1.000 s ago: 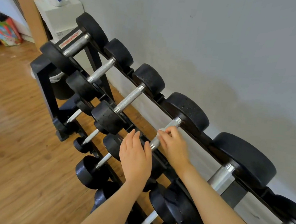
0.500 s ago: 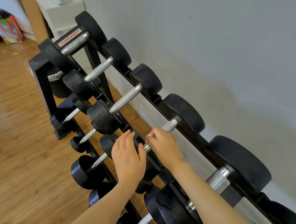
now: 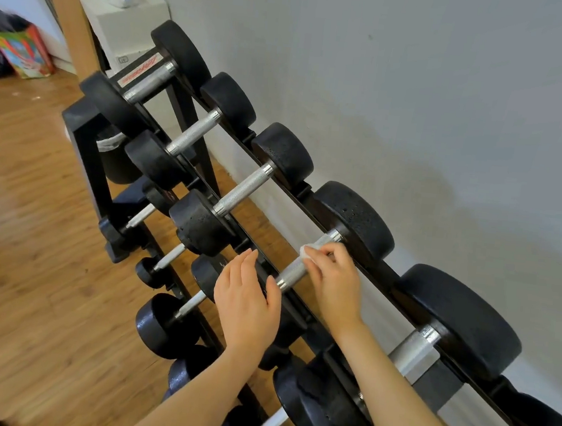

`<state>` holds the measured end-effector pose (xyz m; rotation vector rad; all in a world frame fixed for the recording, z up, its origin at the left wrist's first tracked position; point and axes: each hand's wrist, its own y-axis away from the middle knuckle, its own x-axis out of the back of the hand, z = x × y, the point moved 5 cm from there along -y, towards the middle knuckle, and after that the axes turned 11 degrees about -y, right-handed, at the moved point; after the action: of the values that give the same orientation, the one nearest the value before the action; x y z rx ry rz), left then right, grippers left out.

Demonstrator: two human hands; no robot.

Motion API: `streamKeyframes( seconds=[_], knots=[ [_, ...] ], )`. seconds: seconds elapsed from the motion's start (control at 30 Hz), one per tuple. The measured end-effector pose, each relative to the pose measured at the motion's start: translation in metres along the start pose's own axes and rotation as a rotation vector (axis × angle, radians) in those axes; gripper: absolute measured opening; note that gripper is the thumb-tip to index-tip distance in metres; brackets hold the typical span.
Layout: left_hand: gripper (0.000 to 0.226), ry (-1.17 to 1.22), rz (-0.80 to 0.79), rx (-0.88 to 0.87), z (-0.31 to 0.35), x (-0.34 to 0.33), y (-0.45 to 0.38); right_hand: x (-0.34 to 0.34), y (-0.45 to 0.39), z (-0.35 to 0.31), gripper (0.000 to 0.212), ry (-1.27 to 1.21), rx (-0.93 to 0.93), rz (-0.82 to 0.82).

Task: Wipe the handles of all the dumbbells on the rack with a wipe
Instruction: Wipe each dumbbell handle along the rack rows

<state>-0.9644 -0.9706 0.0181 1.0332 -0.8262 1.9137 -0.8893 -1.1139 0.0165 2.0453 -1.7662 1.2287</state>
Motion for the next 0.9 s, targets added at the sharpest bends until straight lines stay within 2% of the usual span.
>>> streamKeyframes(
  seconds=[0.17,0.23,0.43,0.6,0.8,0.9],
  knots=[
    [0.058,-0.006,0.001,-0.007,0.000,0.000,0.000,-0.013,0.013,-0.002,0.030,-0.047,-0.053,-0.101],
    [0.058,-0.007,0.004,-0.004,0.000,0.001,0.001,-0.014,0.015,-0.004,0.029,-0.024,0.012,-0.123],
    [0.053,-0.009,0.001,-0.005,0.001,0.000,0.000,0.002,0.011,0.002,0.028,-0.057,-0.034,0.072],
    [0.055,-0.012,0.029,-0.019,0.000,0.000,0.000,-0.007,0.023,0.000,0.029,-0.281,-0.123,0.033],
    [0.054,-0.002,0.042,-0.022,0.002,0.002,0.000,0.004,0.015,0.009,0.027,-0.322,-0.190,0.100],
    [0.053,0.006,0.044,-0.031,0.002,0.002,0.000,-0.005,0.026,0.007,0.025,-0.360,-0.170,0.034]
  ],
)
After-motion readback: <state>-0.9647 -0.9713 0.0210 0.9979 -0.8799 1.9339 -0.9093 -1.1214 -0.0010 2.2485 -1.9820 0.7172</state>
